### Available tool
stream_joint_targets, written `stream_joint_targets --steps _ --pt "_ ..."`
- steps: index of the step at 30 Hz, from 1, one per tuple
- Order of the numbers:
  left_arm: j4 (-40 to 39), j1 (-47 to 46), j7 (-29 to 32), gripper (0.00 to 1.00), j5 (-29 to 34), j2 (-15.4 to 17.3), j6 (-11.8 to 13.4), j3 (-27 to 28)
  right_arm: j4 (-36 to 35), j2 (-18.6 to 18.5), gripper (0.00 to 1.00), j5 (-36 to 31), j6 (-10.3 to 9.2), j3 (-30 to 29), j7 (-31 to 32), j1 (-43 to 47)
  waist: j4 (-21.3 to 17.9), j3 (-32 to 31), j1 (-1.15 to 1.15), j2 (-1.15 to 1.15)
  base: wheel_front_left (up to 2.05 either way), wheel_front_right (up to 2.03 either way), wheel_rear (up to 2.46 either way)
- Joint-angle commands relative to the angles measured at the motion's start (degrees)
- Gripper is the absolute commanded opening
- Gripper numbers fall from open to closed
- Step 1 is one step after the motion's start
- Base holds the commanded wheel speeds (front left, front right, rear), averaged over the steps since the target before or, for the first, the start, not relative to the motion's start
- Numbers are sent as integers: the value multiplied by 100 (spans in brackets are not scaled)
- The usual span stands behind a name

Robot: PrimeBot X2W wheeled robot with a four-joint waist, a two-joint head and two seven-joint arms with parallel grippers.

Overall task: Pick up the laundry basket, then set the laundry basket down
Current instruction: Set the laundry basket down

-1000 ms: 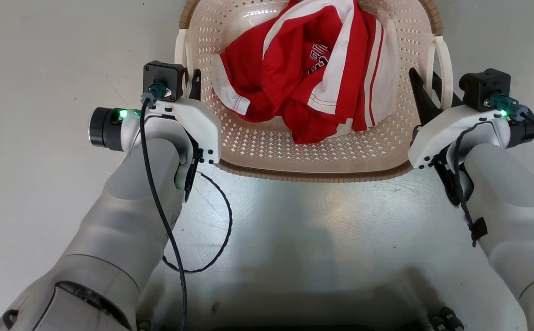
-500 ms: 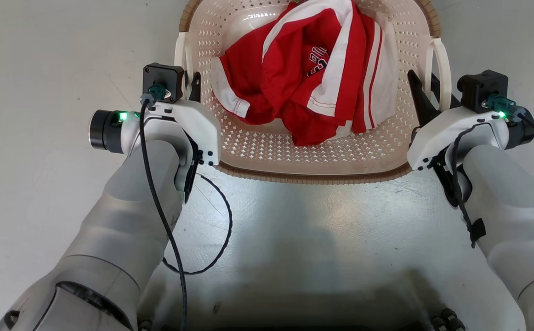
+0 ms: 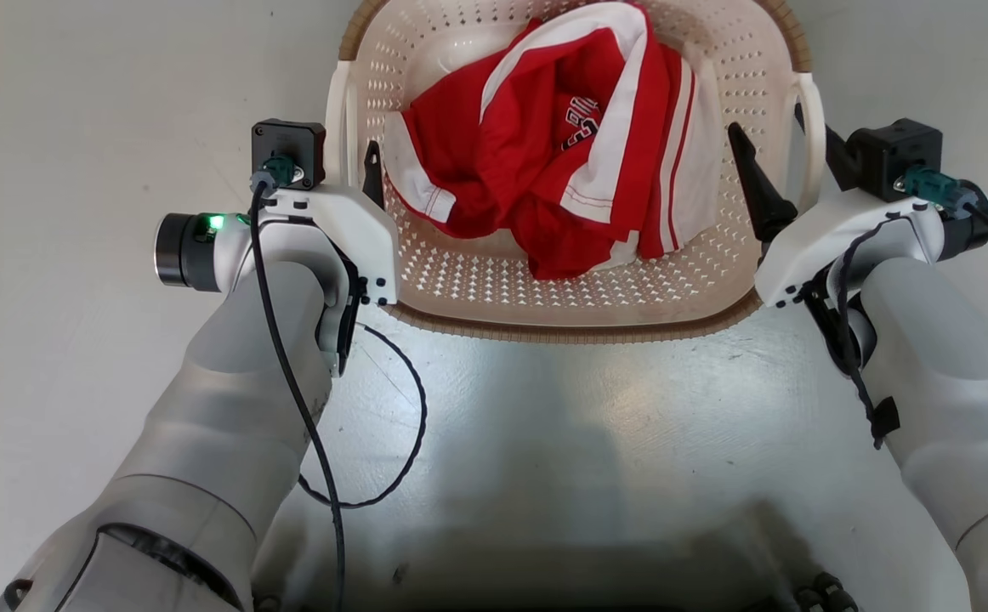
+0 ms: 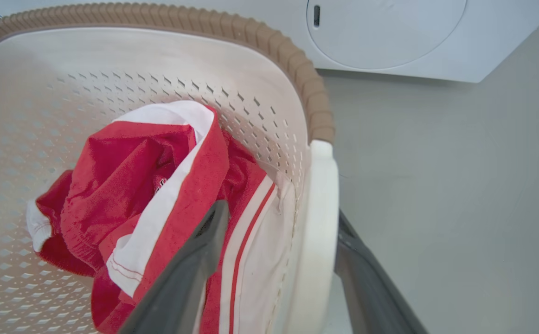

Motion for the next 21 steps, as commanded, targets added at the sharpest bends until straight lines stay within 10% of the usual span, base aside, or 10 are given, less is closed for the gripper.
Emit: stream_joint_targets --steps 1,21 --pt "-28 187 -30 100 29 123 40 101 -119 94 100 -86 35 3 -69 366 -16 -46 0 0 0 0 0" --pt "-1112 1200 -30 100 442 152 114 785 -1006 284 100 -1108 35 -1320 -69 1251 -19 -1365 0 0 0 0 0"
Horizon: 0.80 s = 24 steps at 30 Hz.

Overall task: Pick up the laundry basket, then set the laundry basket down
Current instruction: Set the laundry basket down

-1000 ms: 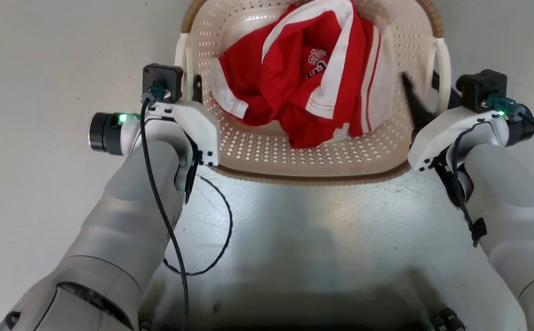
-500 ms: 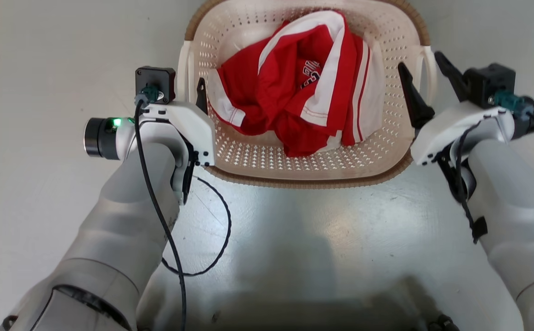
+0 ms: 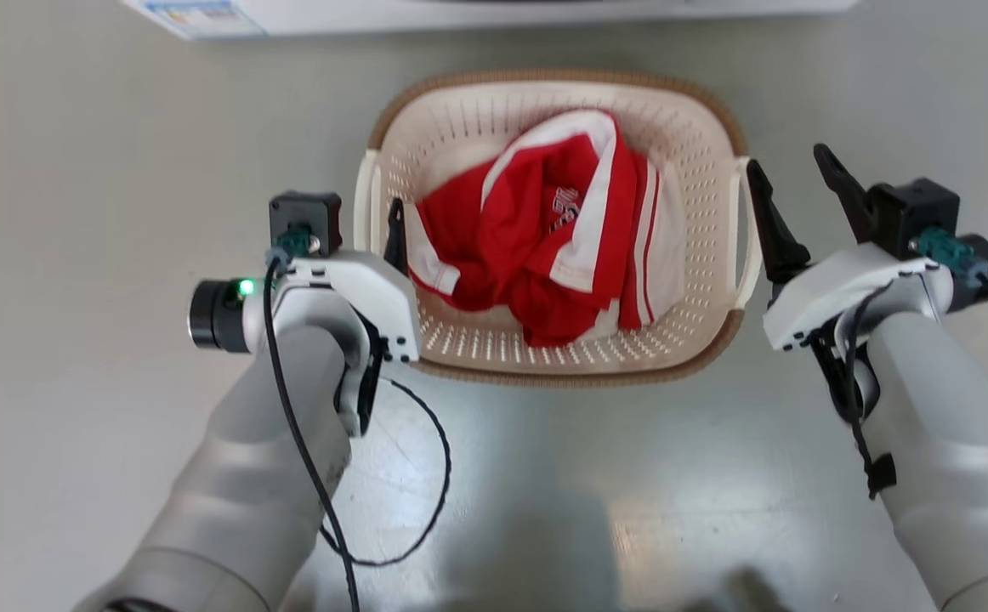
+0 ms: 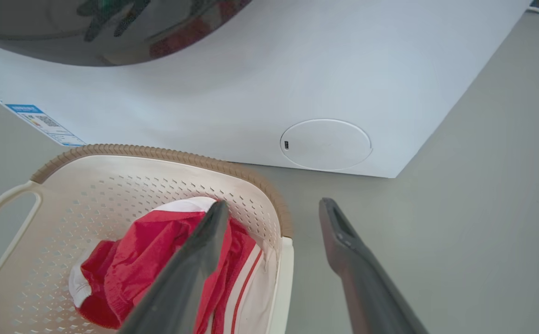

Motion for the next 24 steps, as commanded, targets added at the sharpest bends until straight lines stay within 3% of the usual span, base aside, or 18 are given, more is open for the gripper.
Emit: stream_joint_targets --steps 1,10,24 --pt "-190 275 -30 100 84 142 38 197 -192 103 100 -68 35 -5 -62 338 9 -308 0 0 0 0 0" --pt "-1007 1240 -30 100 650 247 -93 870 -763 183 100 -459 35 -437 -62 1017 -62 -1419 0 0 0 0 0" --pt "-2193 2770 -30 100 1312 266 -425 1982 -1467 226 100 -751 35 -626 -62 2044 -193 -3016 0 0 0 0 0"
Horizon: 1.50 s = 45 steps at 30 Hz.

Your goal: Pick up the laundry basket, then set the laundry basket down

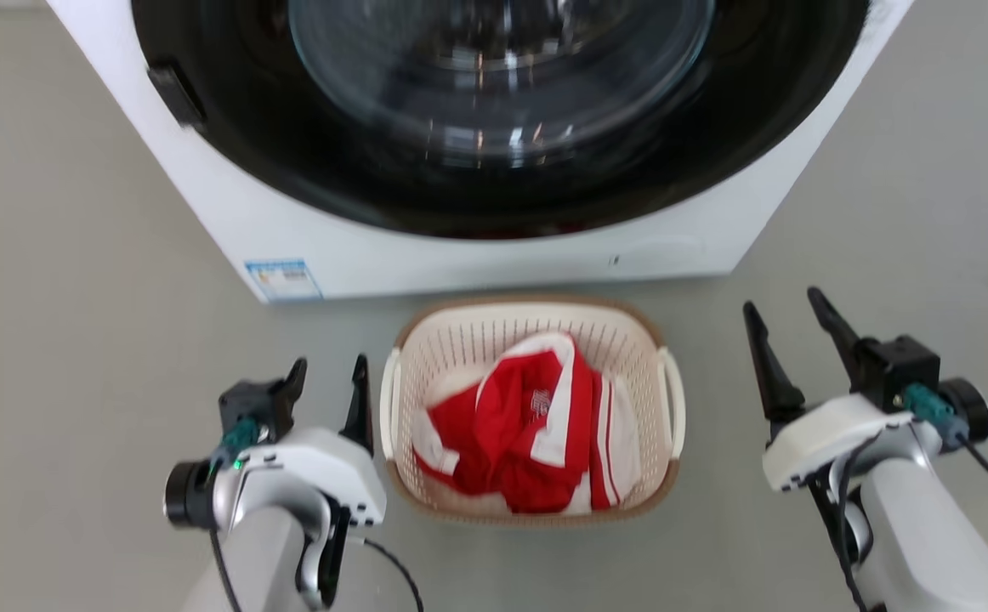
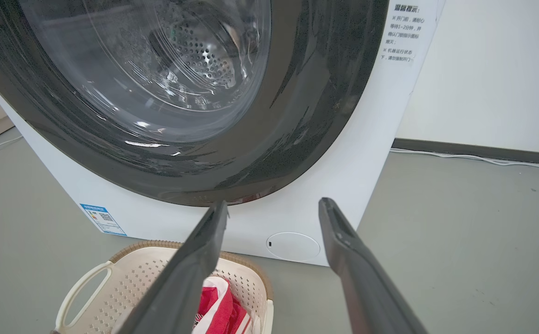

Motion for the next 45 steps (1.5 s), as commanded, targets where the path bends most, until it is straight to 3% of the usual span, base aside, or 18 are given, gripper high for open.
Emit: stream_joint_targets --steps 1,15,38,39,45 --pt "-241 172 -35 100 129 87 -59 269 -201 25 100 -55 34 76 -61 178 -66 -432 0 0 0 0 0" --pt "-1367 1475 -35 100 561 38 -366 1144 -1036 109 100 -72 34 -37 -61 1254 -89 -1349 0 0 0 0 0" --pt "-1888 2177 -35 100 609 -55 -547 1737 -1539 209 100 -182 34 -239 -61 1928 -101 -1836 0 0 0 0 0" --pt "-1755 2284 2 0 578 -115 -526 1590 -1375 222 0 -103 0 -351 0 1995 -103 -1837 0 0 0 0 0" --pt "-1595 2330 77 0 420 -139 -543 1652 -1168 275 0 91 -6 -389 87 2055 -100 -1839 1 0 0 0 0"
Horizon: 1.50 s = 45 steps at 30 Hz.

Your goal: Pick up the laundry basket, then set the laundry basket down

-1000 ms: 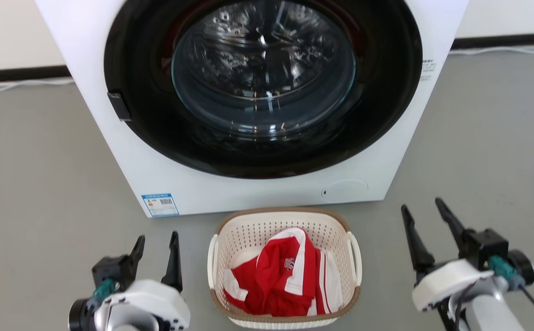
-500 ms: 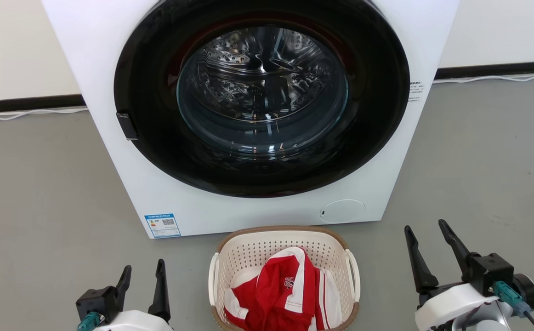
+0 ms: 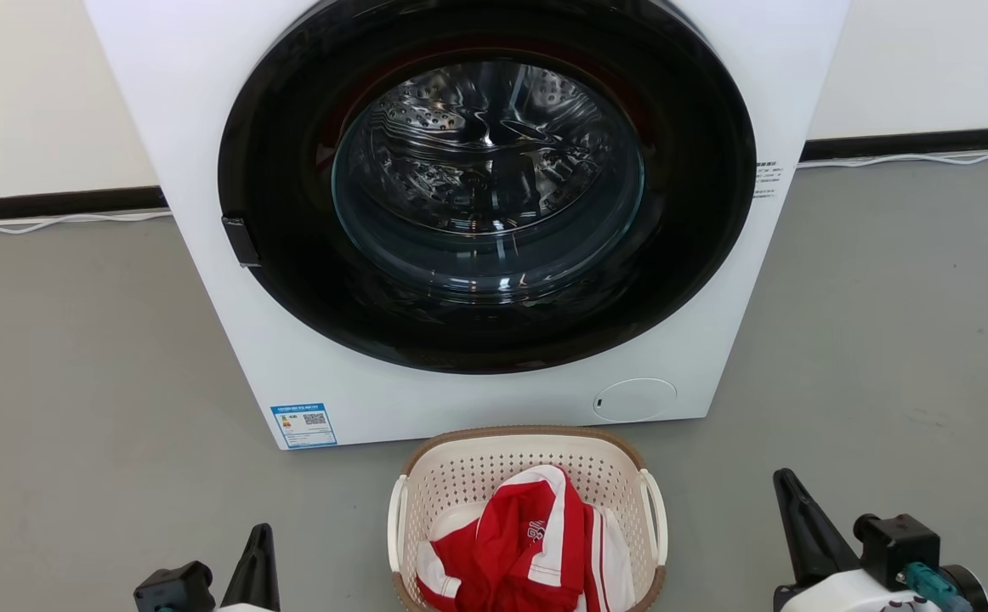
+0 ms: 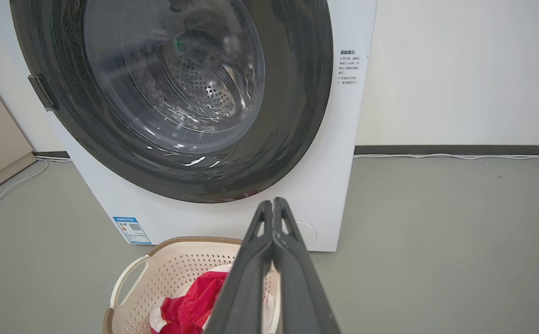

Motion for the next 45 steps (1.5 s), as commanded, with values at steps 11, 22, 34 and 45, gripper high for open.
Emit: stream_joint_targets --steps 11,22,34,45 --pt "-238 -218 191 0 -751 42 -88 87 -220 -22 0 888 5 -88 201 -205 9 18 0 0 0 0 0" --pt "-315 -257 351 0 -1354 48 -152 133 -298 -2 0 1600 8 -129 356 -218 17 33 0 0 0 0 0" --pt "-398 -311 551 0 -2073 55 -229 195 -380 22 0 2450 12 -191 552 -243 26 50 0 0 0 0 0" --pt "-474 -361 736 0 -2731 61 -299 255 -455 44 0 3228 15 -249 734 -268 34 66 0 0 0 0 0"
